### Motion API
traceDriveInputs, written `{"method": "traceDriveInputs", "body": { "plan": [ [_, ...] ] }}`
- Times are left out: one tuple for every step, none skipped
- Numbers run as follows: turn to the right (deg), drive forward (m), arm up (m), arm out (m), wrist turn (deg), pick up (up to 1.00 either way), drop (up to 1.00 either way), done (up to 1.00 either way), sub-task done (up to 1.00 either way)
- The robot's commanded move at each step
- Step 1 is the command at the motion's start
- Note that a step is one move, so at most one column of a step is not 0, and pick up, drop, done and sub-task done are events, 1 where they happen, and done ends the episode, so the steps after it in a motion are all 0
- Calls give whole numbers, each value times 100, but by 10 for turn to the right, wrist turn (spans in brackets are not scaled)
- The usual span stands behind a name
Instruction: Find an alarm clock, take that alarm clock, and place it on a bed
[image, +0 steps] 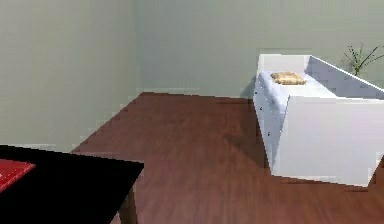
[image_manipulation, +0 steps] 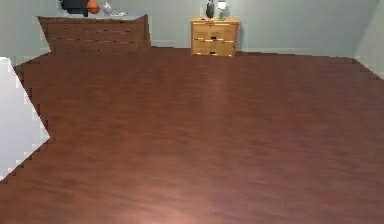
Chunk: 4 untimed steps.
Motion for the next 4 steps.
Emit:
{"method": "traceDriveInputs", "body": {
  "plan": [
    [0, 90, 0, 0, 0, 0, 0, 0, 0],
    [-270, 0, 0, 0, 0, 0, 0, 0, 0],
    [0, 15, 0, 0, 0, 0, 0, 0, 0],
    [-450, 0, 0, 0, 0, 0, 0, 0, 0]
  ]
}}
